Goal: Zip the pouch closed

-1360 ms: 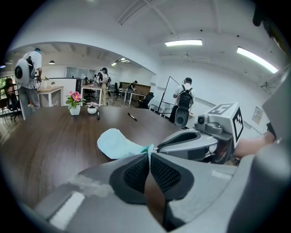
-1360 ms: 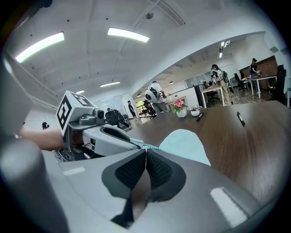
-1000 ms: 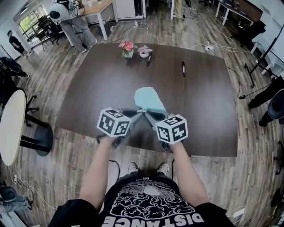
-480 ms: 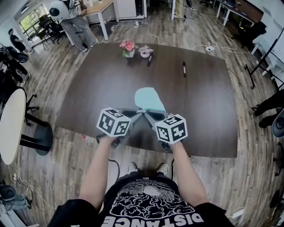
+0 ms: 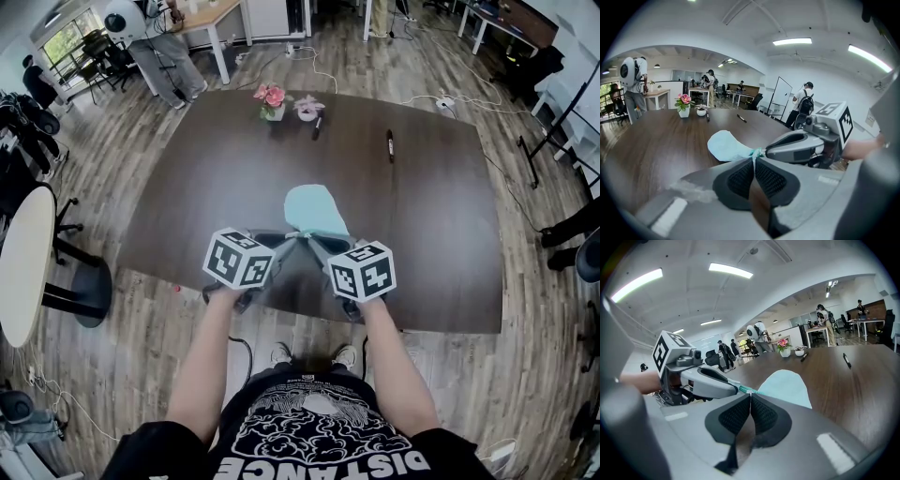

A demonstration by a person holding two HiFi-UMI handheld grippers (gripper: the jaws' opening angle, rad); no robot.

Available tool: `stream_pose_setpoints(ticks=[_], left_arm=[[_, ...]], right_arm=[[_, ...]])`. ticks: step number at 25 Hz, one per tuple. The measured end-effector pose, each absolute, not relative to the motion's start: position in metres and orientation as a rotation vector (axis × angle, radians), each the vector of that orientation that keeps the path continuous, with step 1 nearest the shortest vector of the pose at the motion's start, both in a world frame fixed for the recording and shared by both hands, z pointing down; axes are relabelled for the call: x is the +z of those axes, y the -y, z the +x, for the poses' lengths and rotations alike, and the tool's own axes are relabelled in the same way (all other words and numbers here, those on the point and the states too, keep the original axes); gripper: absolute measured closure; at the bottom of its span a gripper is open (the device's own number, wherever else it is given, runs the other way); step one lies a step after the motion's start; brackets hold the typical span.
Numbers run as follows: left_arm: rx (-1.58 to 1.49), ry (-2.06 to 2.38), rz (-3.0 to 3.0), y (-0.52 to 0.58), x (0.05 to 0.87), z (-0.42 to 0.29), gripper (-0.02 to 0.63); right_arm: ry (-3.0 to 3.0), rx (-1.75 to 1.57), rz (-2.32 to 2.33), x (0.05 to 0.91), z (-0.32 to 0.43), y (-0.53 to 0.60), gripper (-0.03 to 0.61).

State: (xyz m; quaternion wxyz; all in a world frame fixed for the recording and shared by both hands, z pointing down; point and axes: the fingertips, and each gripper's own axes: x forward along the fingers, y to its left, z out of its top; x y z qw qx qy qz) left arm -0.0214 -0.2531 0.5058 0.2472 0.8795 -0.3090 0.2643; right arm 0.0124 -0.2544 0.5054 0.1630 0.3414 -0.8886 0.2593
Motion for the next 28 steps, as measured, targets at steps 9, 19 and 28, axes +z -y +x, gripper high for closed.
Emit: stream_pose_setpoints(ticks=[9, 19, 28], left_arm=[[0.705, 0.88, 2.373, 0.254, 0.507, -0.028, 0.595], [0.692, 0.923, 2.346, 0.256, 0.511, -0.04, 0.595], [0.687, 0.935, 2.341, 0.257, 0.509, -0.041, 0.594]], right_arm=[[2.518, 0.75, 0.983, 0.508, 0.015, 0.254, 0.571], [2.503, 0.744, 0.995, 0.513, 0.016, 0.254, 0.572], [2.507, 0.742, 0.989, 0.51, 0.017, 0.254, 0.571]])
